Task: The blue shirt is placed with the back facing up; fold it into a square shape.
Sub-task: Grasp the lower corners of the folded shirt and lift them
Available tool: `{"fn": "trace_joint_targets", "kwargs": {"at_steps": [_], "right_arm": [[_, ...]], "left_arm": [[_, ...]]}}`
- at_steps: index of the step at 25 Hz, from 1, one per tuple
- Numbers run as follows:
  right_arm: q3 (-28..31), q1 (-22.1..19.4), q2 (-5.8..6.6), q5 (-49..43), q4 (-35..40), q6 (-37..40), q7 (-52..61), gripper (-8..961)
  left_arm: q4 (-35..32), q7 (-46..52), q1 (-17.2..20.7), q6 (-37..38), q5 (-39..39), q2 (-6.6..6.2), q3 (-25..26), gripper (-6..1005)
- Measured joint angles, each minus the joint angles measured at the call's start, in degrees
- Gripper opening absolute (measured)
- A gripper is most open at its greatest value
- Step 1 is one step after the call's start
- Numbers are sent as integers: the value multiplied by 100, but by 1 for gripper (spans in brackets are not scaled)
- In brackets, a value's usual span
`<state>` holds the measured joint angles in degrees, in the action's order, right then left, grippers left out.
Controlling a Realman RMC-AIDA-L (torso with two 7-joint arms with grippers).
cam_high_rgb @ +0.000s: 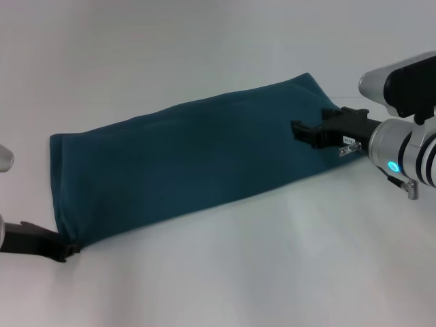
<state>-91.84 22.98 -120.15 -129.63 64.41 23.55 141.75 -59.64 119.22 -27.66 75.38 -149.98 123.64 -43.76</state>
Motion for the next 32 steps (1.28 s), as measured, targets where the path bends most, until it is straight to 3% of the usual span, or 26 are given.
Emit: {"fn": "trace_joint_targets", "kwargs": {"at_steps": [11, 17, 21, 27, 32], "right_arm": [[17, -120, 12, -23, -36, 9, -10, 687], [455, -78, 20, -22, -161, 186, 18, 686], [937, 315, 26, -33, -652, 301, 170, 689], [1822, 1369, 49, -392, -1852, 350, 206, 695], [2084, 1658, 45, -605, -1999, 342, 315, 697]], "left_arm": [[-458, -224, 337, 893, -30, 20, 19, 48], [-824, -364, 524, 1359, -261, 20, 76, 47], [-1017, -500, 625, 1539, -300, 13, 195, 47], [-1069, -658, 628, 1669, -306, -30, 484, 47], [-1047, -672, 594, 1568, -254, 0, 518, 47]]}}
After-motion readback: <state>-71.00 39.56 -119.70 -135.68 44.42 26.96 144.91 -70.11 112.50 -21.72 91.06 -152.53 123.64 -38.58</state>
